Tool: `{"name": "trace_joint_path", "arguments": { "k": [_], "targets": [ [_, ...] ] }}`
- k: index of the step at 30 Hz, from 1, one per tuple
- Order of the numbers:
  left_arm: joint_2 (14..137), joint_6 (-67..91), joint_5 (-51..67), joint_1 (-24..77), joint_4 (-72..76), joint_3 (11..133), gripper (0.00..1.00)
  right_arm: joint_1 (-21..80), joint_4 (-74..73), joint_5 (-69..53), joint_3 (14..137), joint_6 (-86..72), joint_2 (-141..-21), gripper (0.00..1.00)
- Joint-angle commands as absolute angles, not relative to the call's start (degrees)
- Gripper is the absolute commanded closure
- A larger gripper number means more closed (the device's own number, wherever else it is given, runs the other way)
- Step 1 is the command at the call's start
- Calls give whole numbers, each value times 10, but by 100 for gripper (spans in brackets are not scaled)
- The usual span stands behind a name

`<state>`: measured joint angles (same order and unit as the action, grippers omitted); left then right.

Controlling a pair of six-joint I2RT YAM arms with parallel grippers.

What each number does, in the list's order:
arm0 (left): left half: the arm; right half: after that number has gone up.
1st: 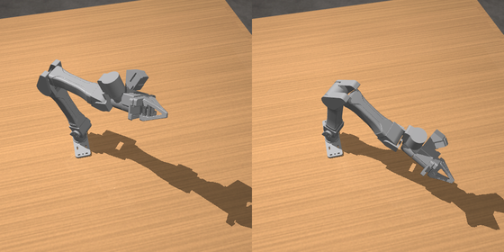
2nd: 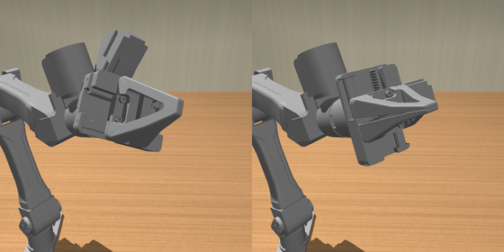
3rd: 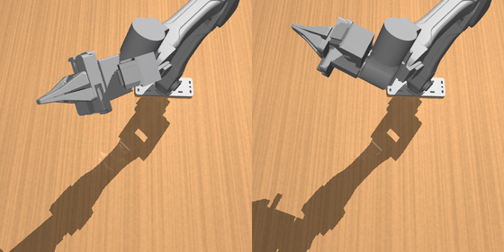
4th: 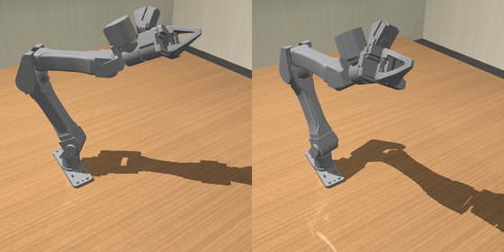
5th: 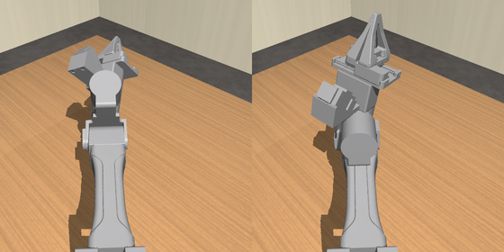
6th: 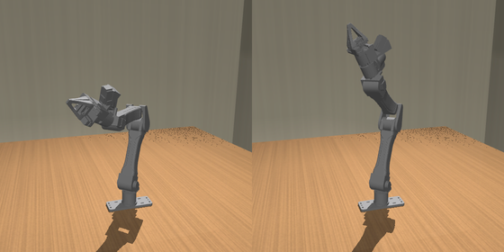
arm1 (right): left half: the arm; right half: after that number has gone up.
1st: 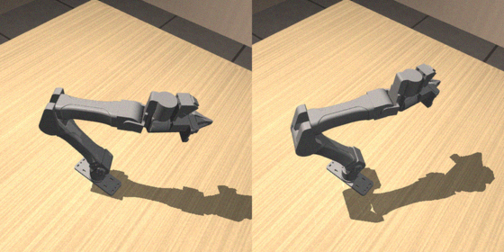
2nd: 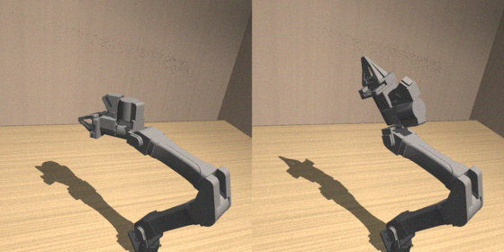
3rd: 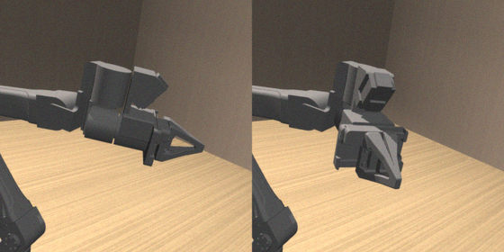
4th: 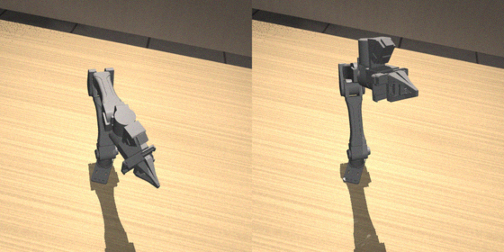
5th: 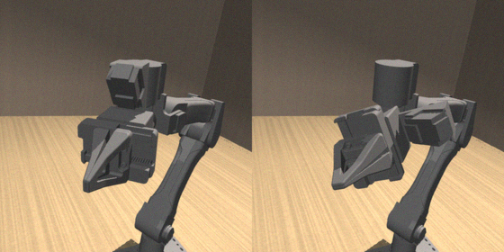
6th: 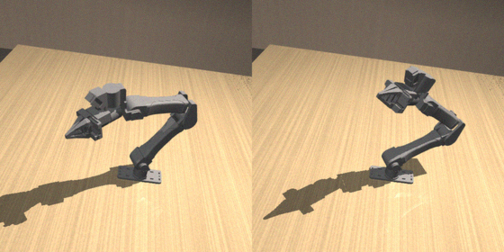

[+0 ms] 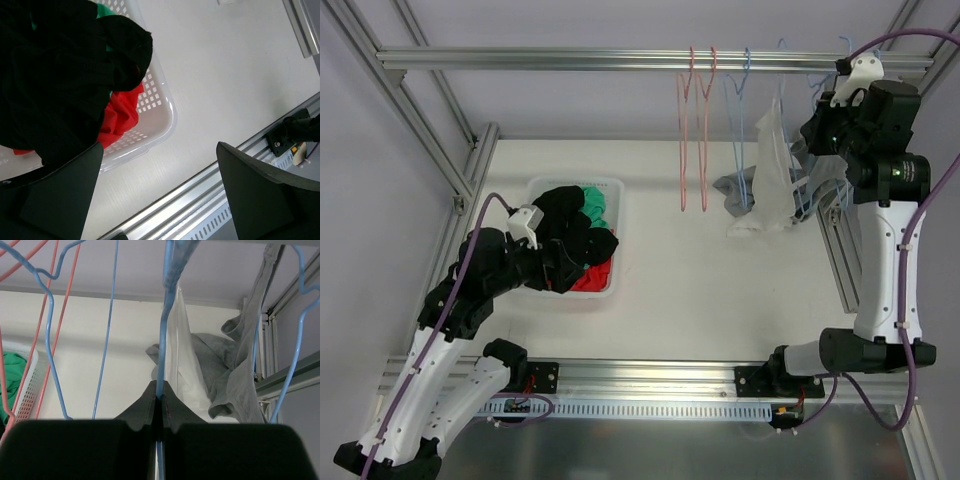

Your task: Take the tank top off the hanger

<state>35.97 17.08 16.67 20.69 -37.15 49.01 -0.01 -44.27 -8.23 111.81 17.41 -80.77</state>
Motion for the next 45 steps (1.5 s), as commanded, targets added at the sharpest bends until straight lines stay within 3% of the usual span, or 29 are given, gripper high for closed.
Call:
{"name": "trace_joint_path", "arguments": {
  "k": [1, 10, 16, 24, 28, 36, 38, 45],
  "targets": [
    [345, 163, 209, 212, -338, 493, 1, -1, -431, -77, 1102, 168, -752, 100],
    [350, 181, 263, 211, -297, 545, 1, -6, -490, -117, 973, 146, -626, 100],
    [387, 224, 360, 238, -178, 580, 1, -6, -591, -126, 876, 109, -492, 100],
    [515, 123, 116, 523, -137, 707, 1, 15, -779, -149, 943, 118, -358, 99],
    [630, 51, 58, 641, -115, 816, 1, 59, -826, -159, 977, 113, -329, 100],
    [793, -26, 83, 660, -104, 991, 1, 143, -853, -154, 1018, 114, -328, 100],
    [828, -39, 90, 660, -104, 1020, 4, 147, -852, -158, 1026, 116, -333, 100],
    [910, -73, 66, 657, -104, 1070, 32, 158, -848, -163, 1064, 117, -330, 100]
  ]
}}
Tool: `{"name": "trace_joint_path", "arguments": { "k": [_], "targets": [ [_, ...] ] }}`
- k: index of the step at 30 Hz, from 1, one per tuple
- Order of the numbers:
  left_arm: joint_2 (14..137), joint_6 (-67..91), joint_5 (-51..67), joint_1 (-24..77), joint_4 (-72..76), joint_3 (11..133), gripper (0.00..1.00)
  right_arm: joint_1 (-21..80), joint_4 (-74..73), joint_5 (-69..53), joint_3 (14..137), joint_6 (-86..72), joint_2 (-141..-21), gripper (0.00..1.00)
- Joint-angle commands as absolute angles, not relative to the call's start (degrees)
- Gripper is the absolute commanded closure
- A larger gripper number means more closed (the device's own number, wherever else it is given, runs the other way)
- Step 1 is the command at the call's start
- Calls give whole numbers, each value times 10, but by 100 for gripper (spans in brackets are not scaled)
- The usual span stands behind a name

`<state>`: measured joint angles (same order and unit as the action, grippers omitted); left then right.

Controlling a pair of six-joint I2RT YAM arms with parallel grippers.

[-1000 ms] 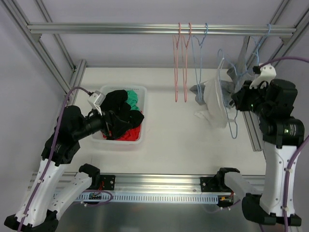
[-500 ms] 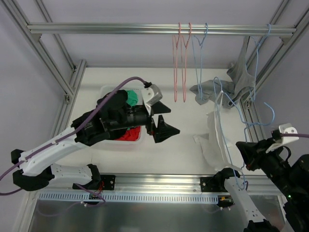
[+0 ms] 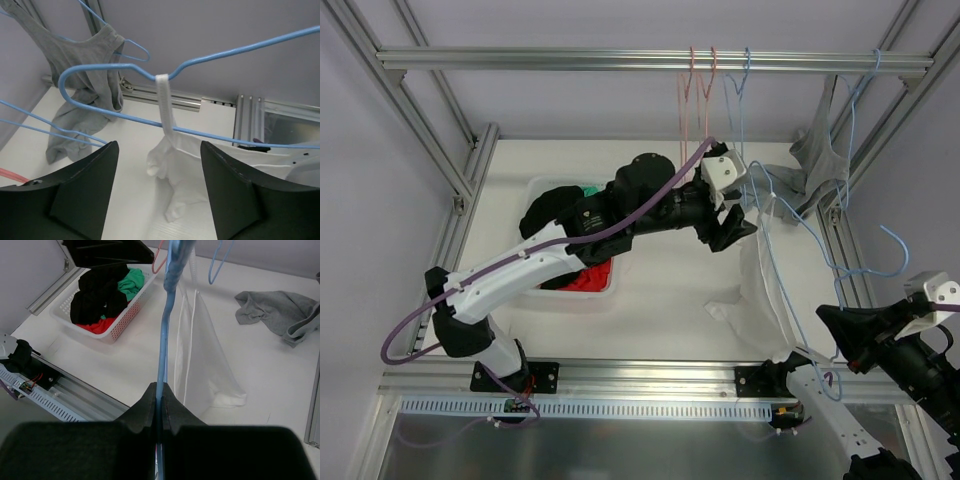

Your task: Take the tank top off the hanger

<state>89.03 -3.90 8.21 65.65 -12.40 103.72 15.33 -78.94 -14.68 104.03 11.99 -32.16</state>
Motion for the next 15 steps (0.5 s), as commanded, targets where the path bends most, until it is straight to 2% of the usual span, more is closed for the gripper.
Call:
{"name": "trace_joint_path", "arguments": {
  "k": [1, 4, 9, 10, 14, 15],
  "targets": [
    [917, -76, 67, 657, -105, 1084, 35, 158, -847, -165, 1066, 116, -330, 100],
    [943, -75, 68, 650, -105, 1102, 48, 158, -847, -169, 1071, 113, -330, 100],
    [956, -62, 82, 641, -104, 1115, 58, 159, -847, -175, 1064, 112, -330, 100],
    [957, -62, 86, 640, -104, 1116, 66, 158, -847, -175, 1063, 111, -330, 100],
    [960, -55, 94, 639, -103, 1117, 79, 158, -846, -176, 1057, 113, -332, 100],
    [960, -55, 96, 639, -102, 1116, 86, 159, -846, -172, 1057, 113, -332, 100]
  ]
}}
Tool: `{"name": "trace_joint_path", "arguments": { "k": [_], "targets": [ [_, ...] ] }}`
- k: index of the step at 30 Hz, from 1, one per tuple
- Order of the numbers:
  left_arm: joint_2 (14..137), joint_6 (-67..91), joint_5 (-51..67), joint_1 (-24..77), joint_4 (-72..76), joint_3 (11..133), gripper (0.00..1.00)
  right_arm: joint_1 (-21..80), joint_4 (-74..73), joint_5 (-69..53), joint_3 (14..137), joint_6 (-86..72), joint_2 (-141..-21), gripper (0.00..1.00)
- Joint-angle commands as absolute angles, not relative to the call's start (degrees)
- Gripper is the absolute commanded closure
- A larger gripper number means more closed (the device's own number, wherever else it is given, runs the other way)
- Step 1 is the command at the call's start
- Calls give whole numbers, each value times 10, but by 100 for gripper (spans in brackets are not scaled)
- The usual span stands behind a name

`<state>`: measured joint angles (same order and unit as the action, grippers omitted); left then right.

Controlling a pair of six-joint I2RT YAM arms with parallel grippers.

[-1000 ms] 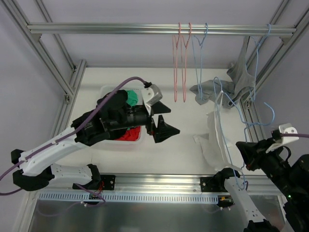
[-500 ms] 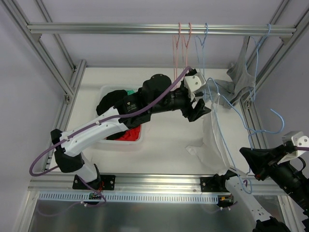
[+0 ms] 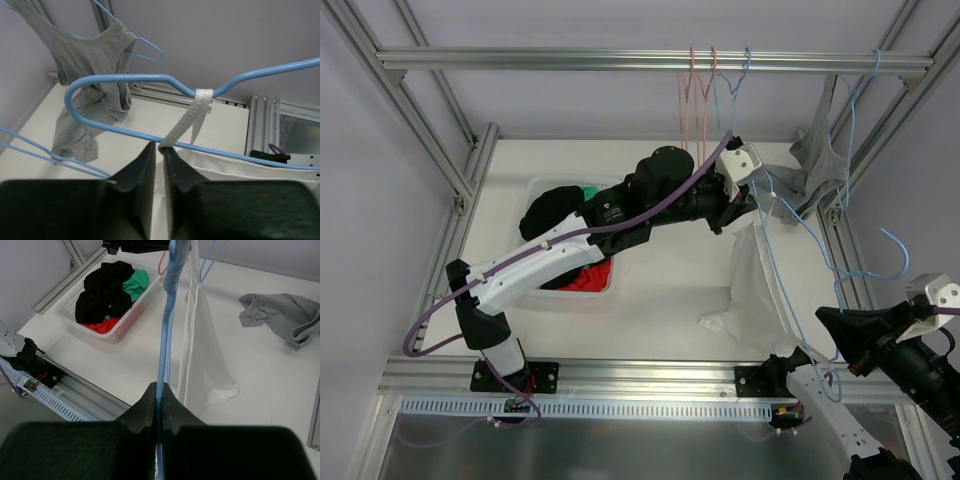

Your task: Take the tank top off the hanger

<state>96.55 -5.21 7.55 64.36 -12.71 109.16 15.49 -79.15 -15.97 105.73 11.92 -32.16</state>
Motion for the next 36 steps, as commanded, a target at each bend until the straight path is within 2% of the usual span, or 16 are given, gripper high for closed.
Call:
{"name": "trace_joint_path", "arguments": {
  "k": [1, 3, 7, 11, 12, 15, 20, 22, 28, 31, 32, 36],
  "targets": [
    [961, -51, 98, 639, -102, 1115, 94, 159, -845, -168, 1057, 114, -332, 100],
    [961, -45, 98, 639, -101, 1111, 100, 159, -844, -158, 1056, 115, -332, 100],
    [949, -27, 78, 639, -99, 1086, 100, 159, -844, -133, 1042, 118, -333, 100],
    [917, 23, -40, 641, -97, 1039, 100, 159, -843, -117, 995, 127, -324, 100],
    [897, 35, -111, 642, -96, 1015, 100, 158, -839, -132, 984, 129, -318, 100],
    [841, 89, -225, 653, -91, 944, 100, 158, -818, -212, 921, 141, -296, 100],
    [748, 118, -358, 686, -74, 876, 100, 167, -813, -375, 850, 193, -244, 100],
    [723, 117, -377, 687, -74, 867, 100, 178, -813, -395, 839, 205, -229, 100],
    [638, 94, -305, 687, -75, 845, 100, 192, -777, -442, 869, 234, -232, 100],
    [582, 86, -192, 687, -65, 787, 100, 192, -667, -418, 856, 214, -209, 100],
    [547, 82, -130, 687, -55, 741, 100, 192, -575, -400, 839, 181, -184, 100],
    [482, 92, -105, 687, -25, 651, 100, 192, -321, -408, 705, 82, -127, 100]
  ]
}}
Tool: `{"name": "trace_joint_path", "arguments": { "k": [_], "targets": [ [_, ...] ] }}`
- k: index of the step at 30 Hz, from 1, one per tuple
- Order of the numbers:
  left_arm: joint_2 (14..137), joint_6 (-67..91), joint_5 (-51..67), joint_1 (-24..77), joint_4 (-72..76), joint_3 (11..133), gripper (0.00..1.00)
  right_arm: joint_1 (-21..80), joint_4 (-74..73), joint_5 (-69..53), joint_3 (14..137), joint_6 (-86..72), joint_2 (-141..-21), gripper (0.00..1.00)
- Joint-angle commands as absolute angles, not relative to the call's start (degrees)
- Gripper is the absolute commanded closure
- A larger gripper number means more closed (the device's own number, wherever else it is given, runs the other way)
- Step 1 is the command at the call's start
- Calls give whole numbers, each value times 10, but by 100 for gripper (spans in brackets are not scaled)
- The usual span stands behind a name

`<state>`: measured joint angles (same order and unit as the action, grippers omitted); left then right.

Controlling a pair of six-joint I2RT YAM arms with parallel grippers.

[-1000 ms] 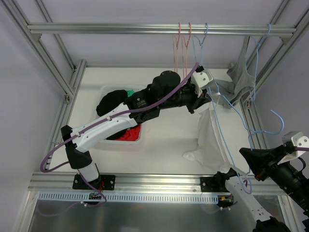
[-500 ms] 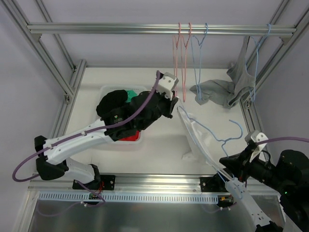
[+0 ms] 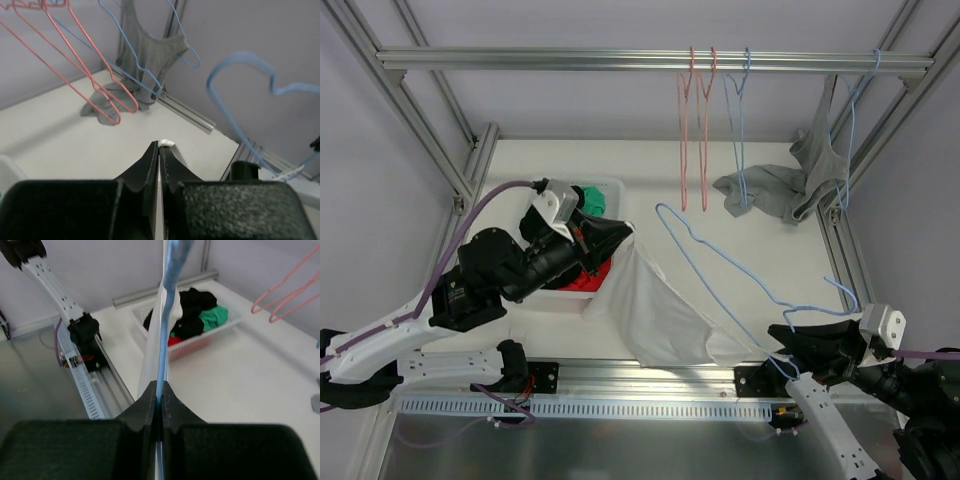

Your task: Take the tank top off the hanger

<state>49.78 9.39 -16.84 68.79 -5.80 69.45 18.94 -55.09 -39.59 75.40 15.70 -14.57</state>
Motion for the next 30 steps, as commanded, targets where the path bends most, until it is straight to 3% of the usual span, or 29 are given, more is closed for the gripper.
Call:
{"name": "trace_joint_path", "arguments": {
  "k": [1, 6, 9, 12, 16, 17, 21, 23, 24, 27, 30],
  "targets": [
    [470, 97, -108, 687, -26, 631, 100, 192, -280, -422, 687, 72, -129, 100],
    [471, 130, -86, 687, -26, 595, 100, 192, -210, -415, 679, 33, -198, 100],
    [495, 141, -7, 687, -7, 564, 100, 192, -88, -308, 639, -31, -216, 100],
    [526, 163, 52, 687, 45, 494, 100, 192, 113, -183, 550, -91, -204, 100],
    [576, 213, 103, 690, 165, 378, 100, 192, 554, 28, 383, -135, -187, 100],
    [585, 230, 95, 694, 198, 366, 100, 192, 580, 48, 372, -122, -192, 100],
    [622, 251, 19, 702, 192, 343, 100, 192, 445, 46, 401, 17, -178, 100],
    [626, 257, -16, 704, 176, 338, 100, 192, 214, 79, 460, 75, -152, 100],
    [626, 258, -26, 704, 166, 343, 100, 192, 11, 81, 532, 89, -148, 100],
    [624, 251, -51, 706, 131, 359, 100, 192, -257, 93, 611, 95, -163, 100],
    [624, 236, -50, 707, 106, 379, 100, 192, -413, 109, 670, 98, -209, 100]
  ]
}}
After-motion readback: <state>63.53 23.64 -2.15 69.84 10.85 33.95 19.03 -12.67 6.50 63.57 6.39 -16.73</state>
